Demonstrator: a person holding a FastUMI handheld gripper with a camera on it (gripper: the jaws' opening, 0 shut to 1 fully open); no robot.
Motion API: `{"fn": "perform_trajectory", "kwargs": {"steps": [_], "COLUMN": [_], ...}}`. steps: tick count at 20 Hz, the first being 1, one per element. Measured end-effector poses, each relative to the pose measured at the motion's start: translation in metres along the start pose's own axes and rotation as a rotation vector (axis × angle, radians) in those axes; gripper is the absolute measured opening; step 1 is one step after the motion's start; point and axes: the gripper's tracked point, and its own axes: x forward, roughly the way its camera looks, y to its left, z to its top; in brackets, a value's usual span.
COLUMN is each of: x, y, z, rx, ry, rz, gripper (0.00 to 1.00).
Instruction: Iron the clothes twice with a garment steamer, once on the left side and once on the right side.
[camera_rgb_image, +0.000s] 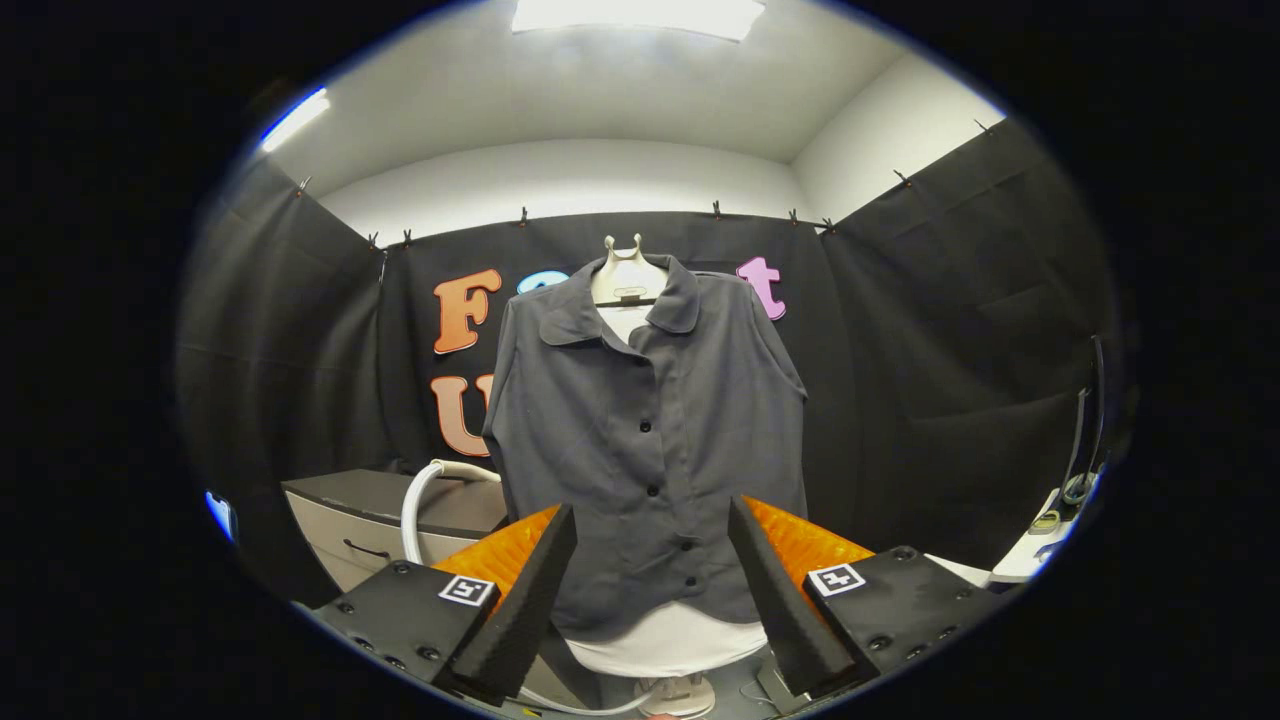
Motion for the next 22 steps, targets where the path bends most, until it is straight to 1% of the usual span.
{"fn": "perform_trajectory", "kwargs": {"steps": [10,15,22], "x": [-0.011,-0.017,-0.021], "y": [0.002,0.000,0.008], "z": [0.002,0.006,0.014], "rx": [-0.003,-0.022,-0.045], "ry": [-0.001,-0.008,-0.021], "rz": [0.002,-0.011,0.006], "gripper": [0.98,0.98,0.98]}}
